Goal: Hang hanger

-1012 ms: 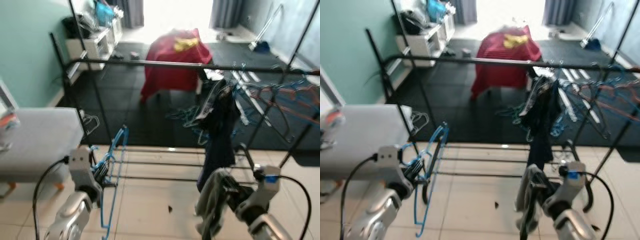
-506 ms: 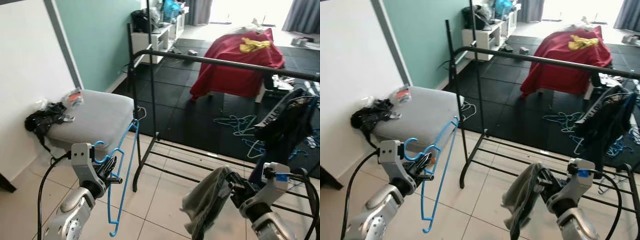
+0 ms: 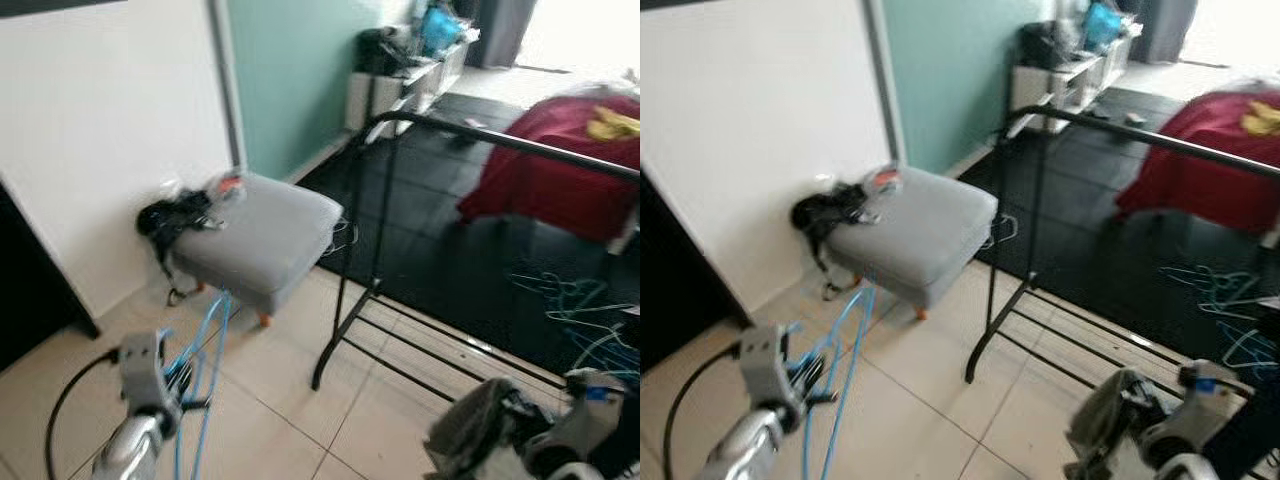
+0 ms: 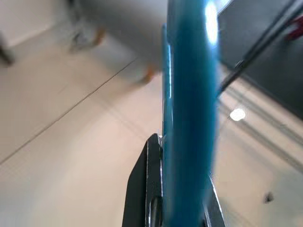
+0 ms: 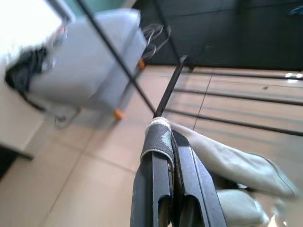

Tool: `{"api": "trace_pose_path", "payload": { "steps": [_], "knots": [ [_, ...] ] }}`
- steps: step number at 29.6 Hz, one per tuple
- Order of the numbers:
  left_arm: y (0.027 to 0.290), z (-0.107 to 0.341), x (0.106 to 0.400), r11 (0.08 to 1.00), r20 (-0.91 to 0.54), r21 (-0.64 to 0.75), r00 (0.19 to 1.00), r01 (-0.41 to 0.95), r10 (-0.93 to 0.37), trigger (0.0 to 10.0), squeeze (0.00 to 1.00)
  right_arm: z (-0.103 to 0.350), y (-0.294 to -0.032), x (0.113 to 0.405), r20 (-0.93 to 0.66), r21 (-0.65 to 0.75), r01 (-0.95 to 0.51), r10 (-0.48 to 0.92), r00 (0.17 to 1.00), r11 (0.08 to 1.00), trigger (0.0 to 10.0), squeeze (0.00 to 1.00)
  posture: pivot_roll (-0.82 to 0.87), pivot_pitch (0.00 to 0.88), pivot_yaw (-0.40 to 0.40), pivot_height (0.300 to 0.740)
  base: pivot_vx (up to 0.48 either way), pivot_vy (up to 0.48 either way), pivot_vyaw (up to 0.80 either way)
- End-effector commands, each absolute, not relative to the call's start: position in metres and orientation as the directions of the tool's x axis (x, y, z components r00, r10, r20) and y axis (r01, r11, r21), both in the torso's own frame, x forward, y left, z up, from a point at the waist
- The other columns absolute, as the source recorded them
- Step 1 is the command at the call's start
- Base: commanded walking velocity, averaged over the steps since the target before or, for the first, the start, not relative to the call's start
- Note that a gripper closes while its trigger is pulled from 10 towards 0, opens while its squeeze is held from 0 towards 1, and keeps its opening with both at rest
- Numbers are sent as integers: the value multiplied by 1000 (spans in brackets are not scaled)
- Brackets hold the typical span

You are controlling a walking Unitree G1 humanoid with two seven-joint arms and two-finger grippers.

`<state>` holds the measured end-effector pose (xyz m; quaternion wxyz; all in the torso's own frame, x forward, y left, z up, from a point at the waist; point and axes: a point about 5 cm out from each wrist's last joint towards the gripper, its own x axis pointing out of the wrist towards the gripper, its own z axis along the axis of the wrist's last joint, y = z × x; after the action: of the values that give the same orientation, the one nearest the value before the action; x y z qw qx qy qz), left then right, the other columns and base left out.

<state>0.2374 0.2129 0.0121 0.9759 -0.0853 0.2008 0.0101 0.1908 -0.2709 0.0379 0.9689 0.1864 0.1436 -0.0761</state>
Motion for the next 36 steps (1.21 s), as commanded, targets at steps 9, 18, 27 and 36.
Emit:
{"api": "trace_pose_path", "payload": {
  "steps": [9,18,27,36],
  "knots": [
    [203,-10,226,977,-446,-211,893,-43,-57,10000,0,-16,-269,147,-477,310,301,-126,870,902,10000,0,-21,9,-26,740,0,0,747],
    [192,-22,233,970,-449,-236,892,-53,-60,10000,0,-24,-272,162,-488,275,271,-109,866,923,10000,0,-44,0,-32,740,0,0,747],
    [203,-19,243,993,-482,-108,876,-39,-18,10000,0,-44,-289,148,-539,269,286,-102,836,920,10000,0,-40,0,-39,740,0,0,725],
    [196,-26,237,986,-486,-165,870,0,-82,10000,0,-48,-288,143,-541,275,281,-94,836,920,10000,0,-24,0,-50,740,0,0,724]
  ]
}}
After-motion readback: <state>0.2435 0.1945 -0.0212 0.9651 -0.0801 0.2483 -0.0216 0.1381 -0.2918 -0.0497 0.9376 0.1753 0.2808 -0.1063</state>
